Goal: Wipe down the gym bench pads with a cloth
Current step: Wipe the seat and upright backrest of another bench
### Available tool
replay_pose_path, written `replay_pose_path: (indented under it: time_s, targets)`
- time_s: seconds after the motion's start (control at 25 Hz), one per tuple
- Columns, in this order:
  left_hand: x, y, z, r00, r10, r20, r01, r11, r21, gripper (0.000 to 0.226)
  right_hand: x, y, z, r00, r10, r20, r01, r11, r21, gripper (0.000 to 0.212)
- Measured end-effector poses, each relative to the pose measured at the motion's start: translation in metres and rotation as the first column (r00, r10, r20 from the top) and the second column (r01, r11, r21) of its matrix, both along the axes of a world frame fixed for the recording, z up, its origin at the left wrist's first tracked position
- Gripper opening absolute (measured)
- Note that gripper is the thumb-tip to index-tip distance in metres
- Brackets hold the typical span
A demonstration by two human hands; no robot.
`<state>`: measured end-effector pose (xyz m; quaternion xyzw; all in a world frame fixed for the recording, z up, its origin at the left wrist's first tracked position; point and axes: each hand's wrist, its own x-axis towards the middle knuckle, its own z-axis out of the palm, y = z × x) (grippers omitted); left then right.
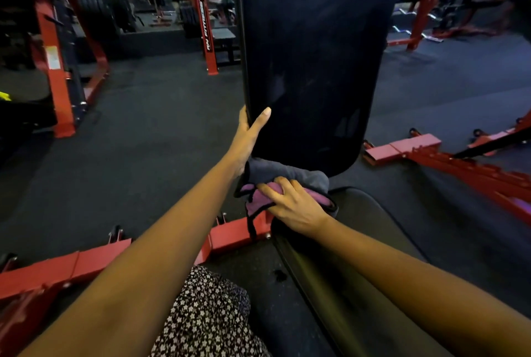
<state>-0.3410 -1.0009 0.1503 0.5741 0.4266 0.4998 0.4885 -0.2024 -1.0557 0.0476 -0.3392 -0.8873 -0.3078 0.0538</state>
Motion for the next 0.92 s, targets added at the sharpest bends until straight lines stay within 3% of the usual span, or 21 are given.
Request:
replay_pose_path:
  time_s: [0.12, 0.28, 0.48, 0.6, 0.68, 0.76, 0.84, 0.92]
  targets:
    - [0.004, 0.000, -0.003, 0.999, 0.010, 0.030, -0.011, 1.000, 0.013, 0.087, 0.010, -0.002, -0.009, 0.999, 0.036, 0.014, -0.035, 0.993, -0.113, 0.022]
    - [0.001, -0.009, -0.011, 0.998, 0.032, 0.062, -0.032, 0.999, 0.005, 0.076, 0.020, -0.009, 0.000, 0.999, 0.029, -0.035, -0.037, 0.963, -0.266, 0.028]
    - [-0.017, -0.064, -0.049, 0.993, 0.107, 0.054, -0.108, 0.994, 0.018, 0.055, 0.050, -0.047, 0.027, 0.952, -0.131, -0.277, 0.054, 0.962, -0.268, 0.025]
    - [-0.006, -0.100, -0.084, 0.992, 0.075, -0.106, -0.065, 0.994, 0.090, 0.046, 0.074, -0.070, 0.050, 0.857, -0.335, -0.391, 0.257, 0.937, -0.238, 0.035]
    - [0.014, -0.103, -0.103, 0.970, 0.068, -0.232, -0.030, 0.986, 0.165, 0.040, 0.083, -0.082, 0.053, 0.746, -0.512, -0.427, 0.439, 0.859, -0.264, 0.043]
    - [0.039, -0.102, -0.117, 0.921, 0.026, -0.389, 0.045, 0.984, 0.174, 0.044, 0.087, -0.092, 0.037, 0.664, -0.670, -0.332, 0.566, 0.740, -0.362, 0.054]
    - [0.062, -0.102, -0.133, 0.776, 0.001, -0.631, 0.142, 0.974, 0.176, 0.064, 0.095, -0.104, 0.008, 0.587, -0.781, -0.213, 0.606, 0.599, -0.523, 0.060]
    - [0.074, -0.105, -0.148, 0.590, 0.089, -0.803, 0.207, 0.944, 0.256, 0.082, 0.106, -0.111, -0.009, 0.566, -0.800, -0.198, 0.579, 0.557, -0.596, 0.063]
